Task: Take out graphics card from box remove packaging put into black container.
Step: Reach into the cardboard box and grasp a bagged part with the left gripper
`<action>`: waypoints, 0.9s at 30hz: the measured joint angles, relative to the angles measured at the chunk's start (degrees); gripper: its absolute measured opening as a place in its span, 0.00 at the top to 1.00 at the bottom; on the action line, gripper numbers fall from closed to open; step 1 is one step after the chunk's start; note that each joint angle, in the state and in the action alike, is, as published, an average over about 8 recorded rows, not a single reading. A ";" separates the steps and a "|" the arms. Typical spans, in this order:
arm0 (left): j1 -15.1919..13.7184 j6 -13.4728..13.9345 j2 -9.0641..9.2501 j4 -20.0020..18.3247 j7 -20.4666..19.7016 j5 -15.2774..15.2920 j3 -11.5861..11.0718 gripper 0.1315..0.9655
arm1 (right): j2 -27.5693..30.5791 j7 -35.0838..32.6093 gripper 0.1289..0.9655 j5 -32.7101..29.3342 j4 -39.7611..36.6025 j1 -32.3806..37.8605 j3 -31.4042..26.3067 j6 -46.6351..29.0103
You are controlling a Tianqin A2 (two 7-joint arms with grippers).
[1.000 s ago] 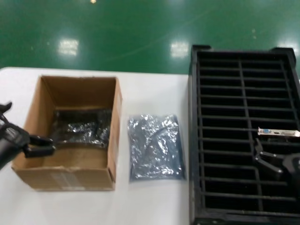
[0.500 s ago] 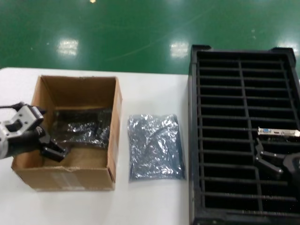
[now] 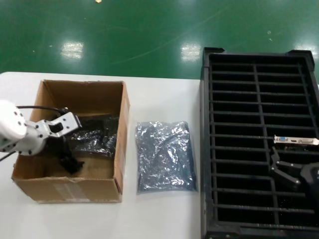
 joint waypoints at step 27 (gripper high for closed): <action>-2.86 -8.96 12.14 18.30 20.86 9.47 -15.43 0.00 | 0.00 0.00 0.00 0.00 0.00 0.00 0.00 0.00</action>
